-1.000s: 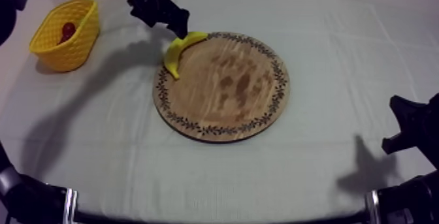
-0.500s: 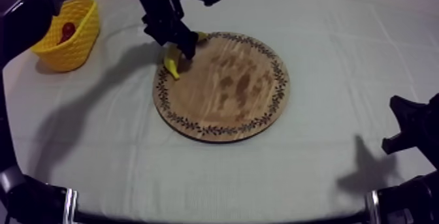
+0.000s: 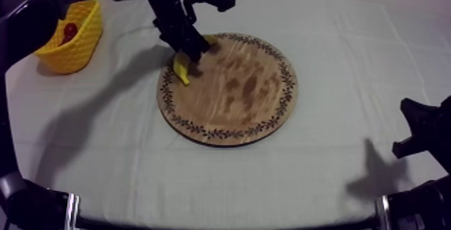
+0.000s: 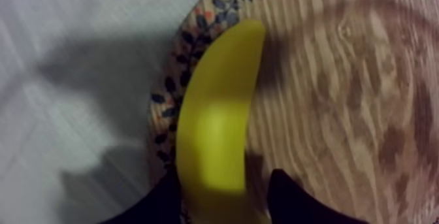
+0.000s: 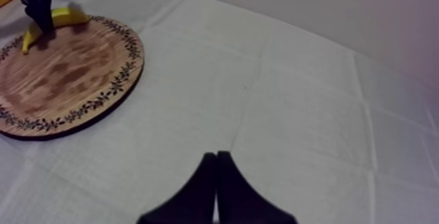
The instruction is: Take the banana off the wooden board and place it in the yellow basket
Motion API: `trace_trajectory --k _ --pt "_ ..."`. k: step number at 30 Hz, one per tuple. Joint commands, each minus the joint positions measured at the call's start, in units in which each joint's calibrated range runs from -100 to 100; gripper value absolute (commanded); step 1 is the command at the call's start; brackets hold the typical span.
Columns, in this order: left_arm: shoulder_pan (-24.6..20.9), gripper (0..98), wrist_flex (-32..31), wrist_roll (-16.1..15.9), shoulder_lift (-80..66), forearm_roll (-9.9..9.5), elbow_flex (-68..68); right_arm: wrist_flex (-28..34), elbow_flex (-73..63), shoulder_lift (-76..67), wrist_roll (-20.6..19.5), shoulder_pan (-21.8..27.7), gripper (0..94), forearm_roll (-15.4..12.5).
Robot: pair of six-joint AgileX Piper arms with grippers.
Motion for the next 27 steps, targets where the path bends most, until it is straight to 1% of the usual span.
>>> trace_trajectory --k 1,4,7,10,14,18,23,27 --pt "0.2 42.8 0.0 0.0 0.1 0.24 0.2 0.0 0.0 0.0 0.0 0.0 0.2 0.0" --pt "0.5 33.5 0.1 0.0 -0.1 0.56 0.5 0.0 0.0 0.0 0.0 0.0 0.2 0.0" --pt "0.6 24.1 0.1 0.5 -1.8 0.42 1.4 0.0 0.0 0.0 0.0 0.0 0.2 0.0" --pt "0.5 19.4 0.2 1.5 -6.1 -0.32 3.2 0.0 0.0 0.0 0.0 0.0 0.2 0.0" --pt "0.1 17.5 1.6 3.3 -14.3 -1.81 5.6 0.0 0.0 0.0 0.0 0.0 0.2 0.0" --pt "-1.2 15.9 5.6 4.2 -22.4 -2.86 5.6 0.0 0.0 0.0 0.0 0.0 0.2 0.0" --pt "-4.0 15.0 10.3 4.6 -31.4 -4.13 3.9 0.0 0.0 0.0 0.0 0.0 0.2 0.0" --pt "-7.4 16.7 14.7 3.9 -36.5 -5.32 1.5 0.0 0.0 0.0 0.0 0.0 0.2 0.0"
